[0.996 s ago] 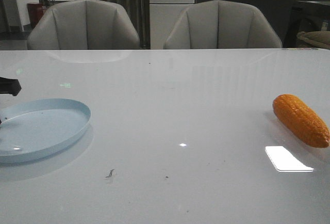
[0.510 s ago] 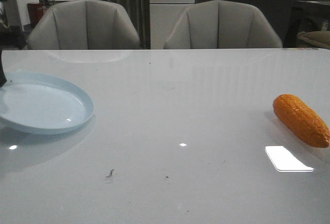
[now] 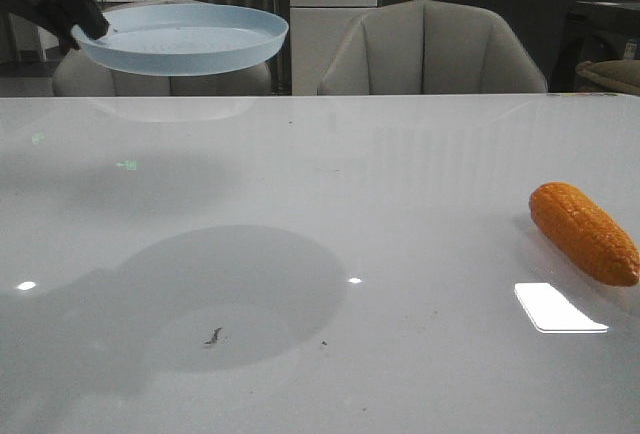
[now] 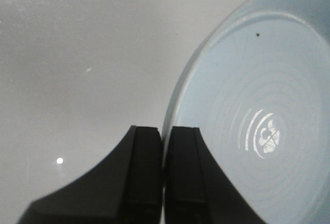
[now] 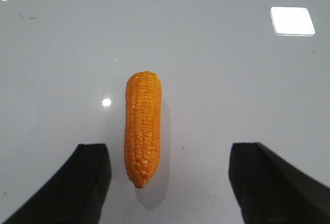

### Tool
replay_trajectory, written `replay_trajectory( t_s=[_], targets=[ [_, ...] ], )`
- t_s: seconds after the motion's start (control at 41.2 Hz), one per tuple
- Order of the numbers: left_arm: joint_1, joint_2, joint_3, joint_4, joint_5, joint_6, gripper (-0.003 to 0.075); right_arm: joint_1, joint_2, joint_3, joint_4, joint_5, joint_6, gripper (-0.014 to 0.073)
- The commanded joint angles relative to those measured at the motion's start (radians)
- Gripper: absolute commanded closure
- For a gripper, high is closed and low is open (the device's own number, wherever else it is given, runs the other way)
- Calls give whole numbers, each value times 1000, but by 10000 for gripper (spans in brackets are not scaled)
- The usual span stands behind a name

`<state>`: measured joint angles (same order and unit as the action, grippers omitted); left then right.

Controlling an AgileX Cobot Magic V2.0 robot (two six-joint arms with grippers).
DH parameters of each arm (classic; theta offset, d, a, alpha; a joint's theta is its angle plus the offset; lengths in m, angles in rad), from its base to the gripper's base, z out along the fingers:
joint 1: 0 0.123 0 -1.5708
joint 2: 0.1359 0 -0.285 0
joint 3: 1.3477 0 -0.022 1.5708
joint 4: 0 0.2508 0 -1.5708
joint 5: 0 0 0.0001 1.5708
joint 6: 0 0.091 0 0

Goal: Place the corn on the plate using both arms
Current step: 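Lift the plate with the left gripper and carry it toward the table center, then lower the plate onto the table, open the left gripper and raise it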

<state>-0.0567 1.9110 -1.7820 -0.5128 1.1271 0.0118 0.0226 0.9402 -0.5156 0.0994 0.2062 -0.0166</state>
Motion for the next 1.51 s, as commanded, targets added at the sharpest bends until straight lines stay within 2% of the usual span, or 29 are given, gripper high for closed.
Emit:
replay_trajectory(
  t_s=[0.0,0.243,0.413,0.801,1.069,1.141,1.214,1.287,1.36,1.481],
  targets=[
    [-48,-54,-34,-63,-2,2,622,-1,-8,-38,-10,-83,-1,9],
    [-208,-37,-32,70,-53,2,622,-1,-8,-38,-10,-83,-1,9],
    [-284,35,-30,95,-46,2,622,-1,-8,-38,-10,-83,-1,9],
    [-311,205,-30,125,-40,2,618,-1,-8,-38,-10,-81,-1,9],
    [-311,246,-30,136,-25,2,609,-1,-8,-38,-10,-80,-1,9],
    [-311,246,-36,136,-8,2,552,-1,-8,-38,-10,-80,-1,9],
    [-311,246,-36,146,8,3,446,-1,-8,-38,-10,-81,-1,9],
    [-311,246,-36,151,13,3,300,-1,-8,-38,-10,-81,-1,9],
    [-311,246,-36,151,13,3,213,-1,-8,-38,-10,-81,-1,9],
    [-311,246,-58,151,19,3,208,-1,-8,-38,-10,-81,-1,9]
  ],
)
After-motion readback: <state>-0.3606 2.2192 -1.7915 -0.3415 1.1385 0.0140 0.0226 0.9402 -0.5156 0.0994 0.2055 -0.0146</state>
